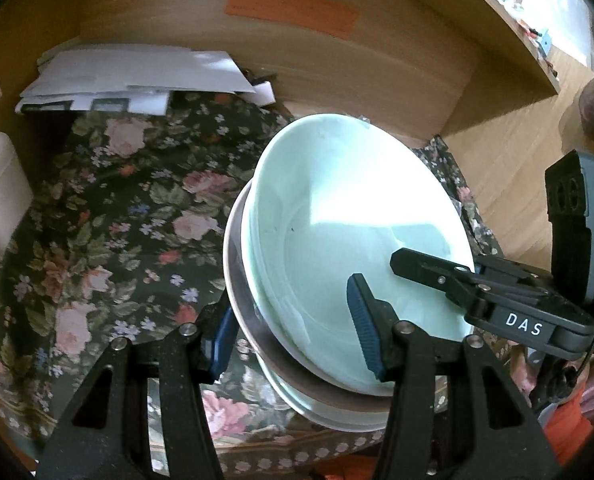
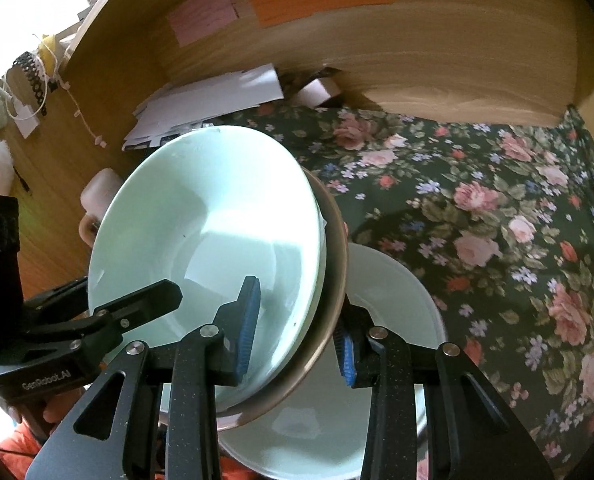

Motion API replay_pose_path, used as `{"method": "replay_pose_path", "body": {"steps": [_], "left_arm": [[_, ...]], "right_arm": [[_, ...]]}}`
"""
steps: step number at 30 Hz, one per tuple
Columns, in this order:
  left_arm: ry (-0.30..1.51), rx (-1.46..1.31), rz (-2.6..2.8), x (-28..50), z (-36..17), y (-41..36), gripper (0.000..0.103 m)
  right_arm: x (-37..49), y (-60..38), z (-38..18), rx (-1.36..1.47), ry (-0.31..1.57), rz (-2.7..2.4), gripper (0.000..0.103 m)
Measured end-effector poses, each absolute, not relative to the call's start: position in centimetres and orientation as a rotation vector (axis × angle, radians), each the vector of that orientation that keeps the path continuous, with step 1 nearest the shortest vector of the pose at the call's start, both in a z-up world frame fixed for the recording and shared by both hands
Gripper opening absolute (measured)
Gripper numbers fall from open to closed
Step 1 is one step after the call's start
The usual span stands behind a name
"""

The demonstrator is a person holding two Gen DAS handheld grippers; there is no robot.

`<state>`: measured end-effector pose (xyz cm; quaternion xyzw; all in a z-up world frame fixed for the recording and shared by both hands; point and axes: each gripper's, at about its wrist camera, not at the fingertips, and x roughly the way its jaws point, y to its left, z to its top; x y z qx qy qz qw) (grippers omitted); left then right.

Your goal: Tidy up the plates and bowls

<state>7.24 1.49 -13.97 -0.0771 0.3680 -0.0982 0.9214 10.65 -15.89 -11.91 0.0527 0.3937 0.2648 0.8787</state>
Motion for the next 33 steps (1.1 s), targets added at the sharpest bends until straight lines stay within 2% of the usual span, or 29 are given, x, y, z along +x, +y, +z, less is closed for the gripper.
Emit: {"method": "replay_pose_path", "body": {"steps": [33], "left_arm": [[0.857,-0.133,-0.209,9.2,-16.7,-1.6,0.052]], "right_arm": [[11.2,-19.6,-15.3,0.179,0.9,0.531,0.032]]}}
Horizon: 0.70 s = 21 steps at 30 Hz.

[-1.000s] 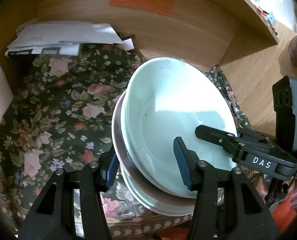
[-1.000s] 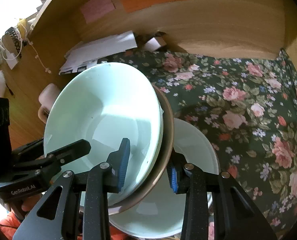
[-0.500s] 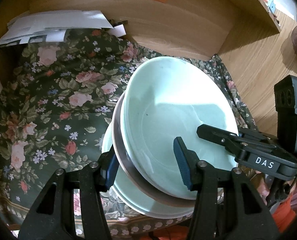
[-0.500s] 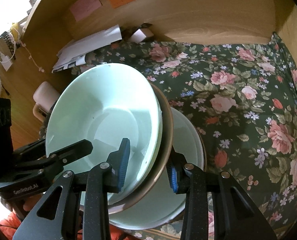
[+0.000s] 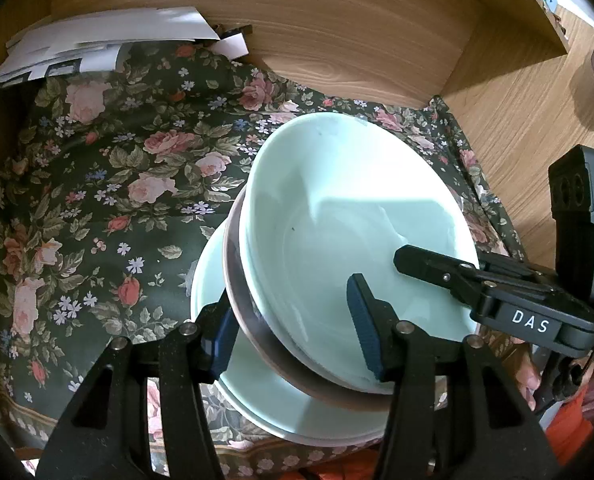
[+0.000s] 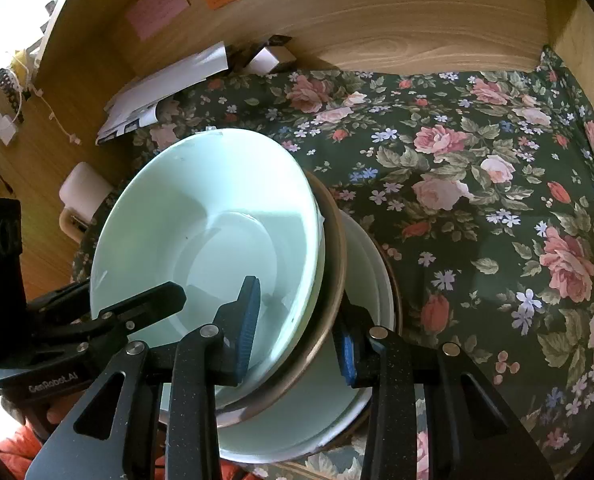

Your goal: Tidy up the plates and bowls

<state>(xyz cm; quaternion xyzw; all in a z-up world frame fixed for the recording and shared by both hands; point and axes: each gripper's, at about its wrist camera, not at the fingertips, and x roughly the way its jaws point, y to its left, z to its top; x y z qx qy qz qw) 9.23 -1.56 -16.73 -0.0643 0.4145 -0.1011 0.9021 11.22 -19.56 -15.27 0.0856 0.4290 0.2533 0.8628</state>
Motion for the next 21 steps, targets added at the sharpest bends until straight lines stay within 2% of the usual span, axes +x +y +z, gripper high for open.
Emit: {"method": "replay_pose_path", "body": {"steps": [6,11,15,21], "left_arm": [[0.859,-0.138,-0.214,9.2,-16.7,-1.4,0.052],[0.756,-0.09,-0.158,7.8,-15.3,-1.3,0.053],[0.684,-0.062,-0.13,6.4,-13.8,-1.1,0.059],[0.543,-0.063,-0.1,3.6,-10.7,-0.5,0.067]], "right_arm": [[11.3,-19.8,-15.4,0.192,0.885,0.563,0.035],[10.7,-20.0,-14.8,0.153,0.841,0.542,0.039],[9.1,-20.4,-13.1,0.123,0.762,0.518,0.047],[5.3,-20.7,-9.4,0.095,0.592,0.506,0.054]]}}
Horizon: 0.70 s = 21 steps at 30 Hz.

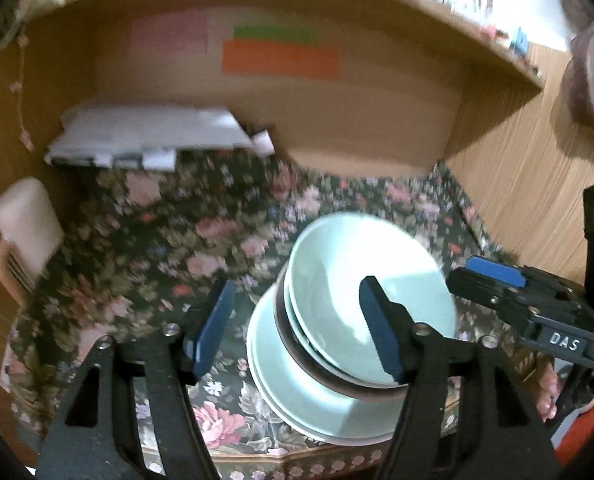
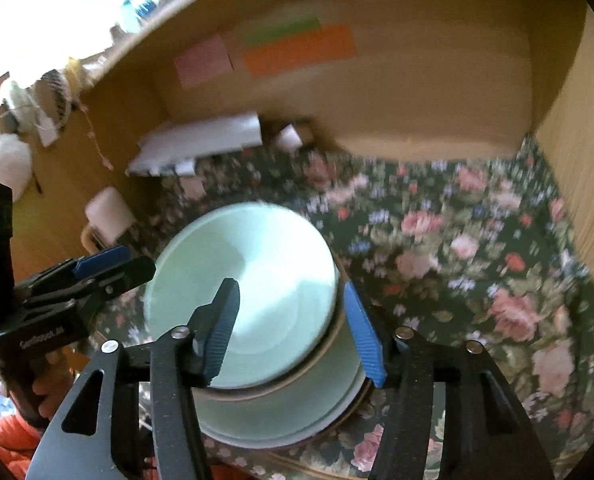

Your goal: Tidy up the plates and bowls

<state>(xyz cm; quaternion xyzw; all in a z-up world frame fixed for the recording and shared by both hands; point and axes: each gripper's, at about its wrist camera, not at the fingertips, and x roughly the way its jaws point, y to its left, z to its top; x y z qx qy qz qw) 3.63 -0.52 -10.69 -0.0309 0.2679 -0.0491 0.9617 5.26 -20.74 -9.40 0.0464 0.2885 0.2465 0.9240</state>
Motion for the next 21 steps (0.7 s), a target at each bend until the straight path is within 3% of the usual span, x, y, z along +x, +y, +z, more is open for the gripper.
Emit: {"method": "replay_pose_path", "body": {"steps": [15,19,21], "left_arm": [[0.194,0.005,-0.045,-5.4,-6.4,-1.2,0.097],[0.158,0.006,-0.033,-6.6,-6.4,-1.3,0.101],[0.142,0.011,-0.027,-7.1,-6.5,-1.3,0.102]], "right_arm": [[-2.2,-20.0,-5.0,0.062,0.293,0.502,0.086],[-3.7,-19.3,-4.6,0.031,0.241,0.481,0.092],[-4.4,-19.1,-4.4,0.017,0.212,0.463,0.1]]}}
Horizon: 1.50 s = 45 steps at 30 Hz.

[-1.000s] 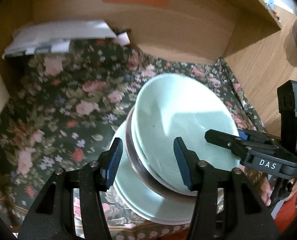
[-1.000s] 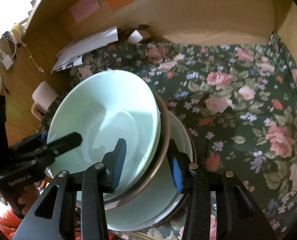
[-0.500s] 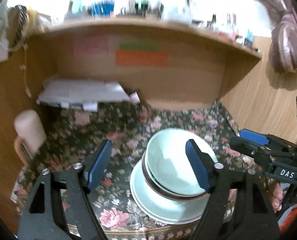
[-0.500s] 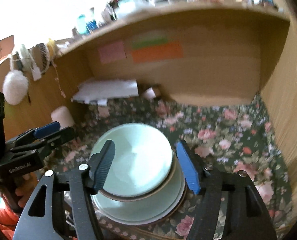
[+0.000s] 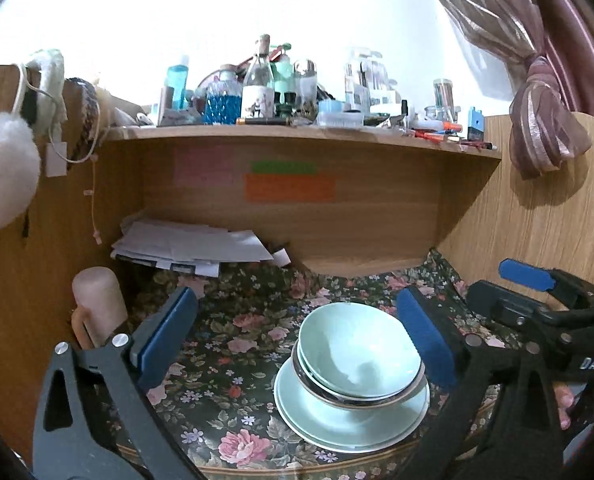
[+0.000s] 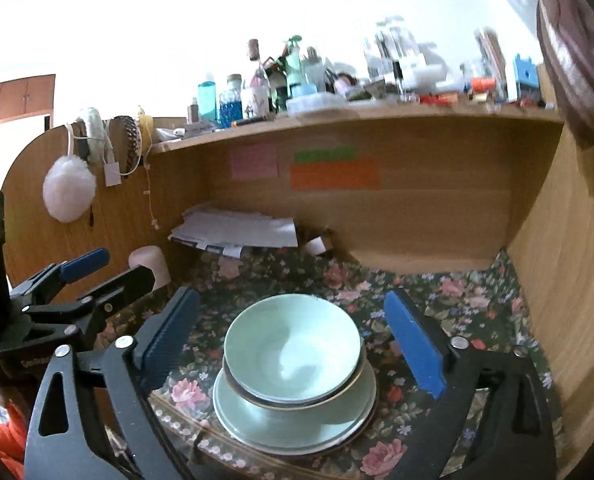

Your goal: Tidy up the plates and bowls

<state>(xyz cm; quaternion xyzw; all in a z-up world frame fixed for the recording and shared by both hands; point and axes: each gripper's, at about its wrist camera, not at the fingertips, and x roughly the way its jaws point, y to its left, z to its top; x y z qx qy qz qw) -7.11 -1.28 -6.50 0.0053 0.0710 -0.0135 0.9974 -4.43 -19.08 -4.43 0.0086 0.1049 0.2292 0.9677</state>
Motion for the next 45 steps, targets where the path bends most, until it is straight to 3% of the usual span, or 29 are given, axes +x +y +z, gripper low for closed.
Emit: {"method": "replay_pose_path", "body": {"steps": [7,45], "left_arm": [[0.12,0.0,-0.025,-7.8,-6.7,-1.1,0.103],[0.115,-0.005,-0.02,-7.1,-7.0,-1.0,0.103]], "right_arm": [[-6.1,-18.6,-4.1,-0.009,0.147,0.435,0.103],[-4.6,-19.3,-4.3,0.034,0.161,0.469,0.103]]}}
